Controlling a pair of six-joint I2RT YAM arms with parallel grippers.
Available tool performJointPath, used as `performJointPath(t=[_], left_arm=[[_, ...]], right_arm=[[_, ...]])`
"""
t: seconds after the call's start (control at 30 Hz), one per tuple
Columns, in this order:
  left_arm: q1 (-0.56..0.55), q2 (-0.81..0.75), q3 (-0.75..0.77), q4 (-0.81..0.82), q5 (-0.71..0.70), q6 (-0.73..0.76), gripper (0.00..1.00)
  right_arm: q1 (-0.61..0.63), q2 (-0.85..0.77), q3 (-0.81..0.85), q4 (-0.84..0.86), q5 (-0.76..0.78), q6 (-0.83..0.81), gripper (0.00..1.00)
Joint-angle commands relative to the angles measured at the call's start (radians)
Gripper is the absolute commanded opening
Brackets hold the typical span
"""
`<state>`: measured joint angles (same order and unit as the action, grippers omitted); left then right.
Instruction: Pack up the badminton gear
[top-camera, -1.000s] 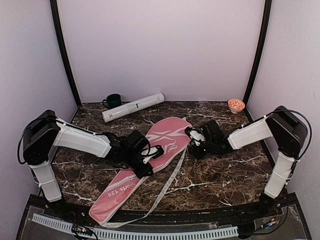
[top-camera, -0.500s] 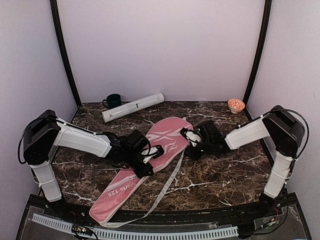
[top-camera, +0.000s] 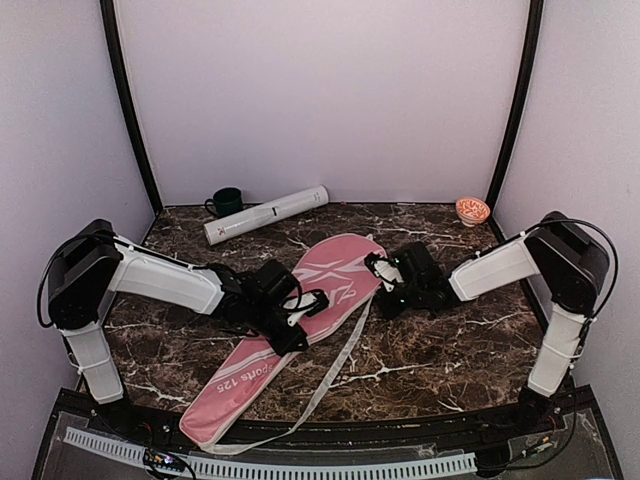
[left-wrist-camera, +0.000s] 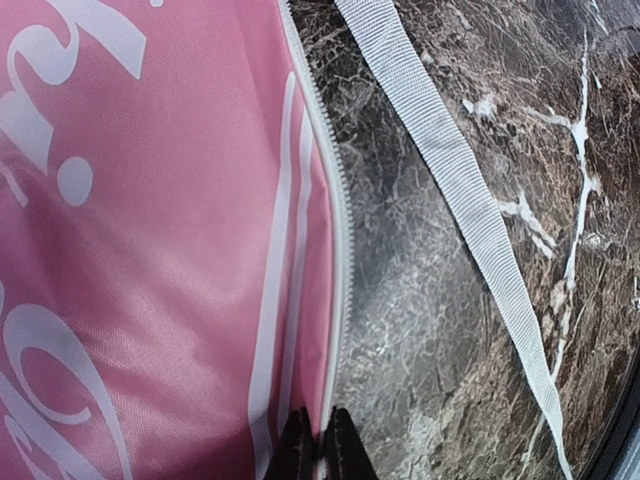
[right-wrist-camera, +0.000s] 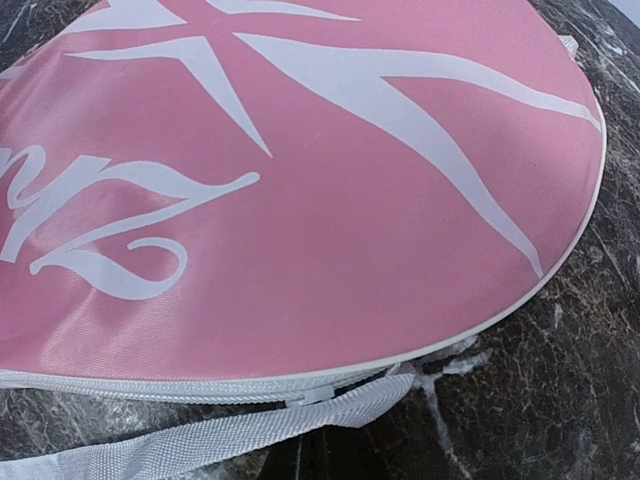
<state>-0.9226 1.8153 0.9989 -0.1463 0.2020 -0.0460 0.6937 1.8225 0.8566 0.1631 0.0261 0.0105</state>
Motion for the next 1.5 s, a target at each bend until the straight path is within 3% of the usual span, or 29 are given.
performJointPath(t=[0.0, 0.53, 0.77, 0.97, 1.07, 1.27, 1.47], left_arm=[[0.007, 0.038, 0.016, -0.018, 0.014, -0.025, 0.0], [0.014, 0.108, 0.097, 0.031, 0.061, -0.099, 0.0], [0.022, 0.081, 0.102, 0.051, 0.037, -0.139, 0.0], [0.022, -0.056, 0.063, 0.002, -0.01, -0.154, 0.31], [0.021, -0.149, 0.011, -0.041, -0.032, -0.162, 0.4], [0.005, -0.274, -0.09, -0.14, -0.075, -0.177, 0.47], [-0.04, -0.269, -0.151, -0.173, -0.1, -0.227, 0.48]], right_arm=[[0.041, -0.021, -0.058, -0.036, -0.021, 0.042, 0.0], [0.276, 0.015, -0.079, 0.138, -0.193, 0.181, 0.0], [0.217, 0.011, -0.11, 0.161, -0.162, 0.198, 0.0], [0.097, 0.018, -0.091, 0.126, -0.185, 0.183, 0.0], [0.074, 0.006, -0.079, 0.103, -0.185, 0.167, 0.0], [0.023, -0.009, -0.054, 0.066, -0.186, 0.138, 0.0], [0.017, -0.006, -0.023, 0.04, -0.224, 0.109, 0.0]])
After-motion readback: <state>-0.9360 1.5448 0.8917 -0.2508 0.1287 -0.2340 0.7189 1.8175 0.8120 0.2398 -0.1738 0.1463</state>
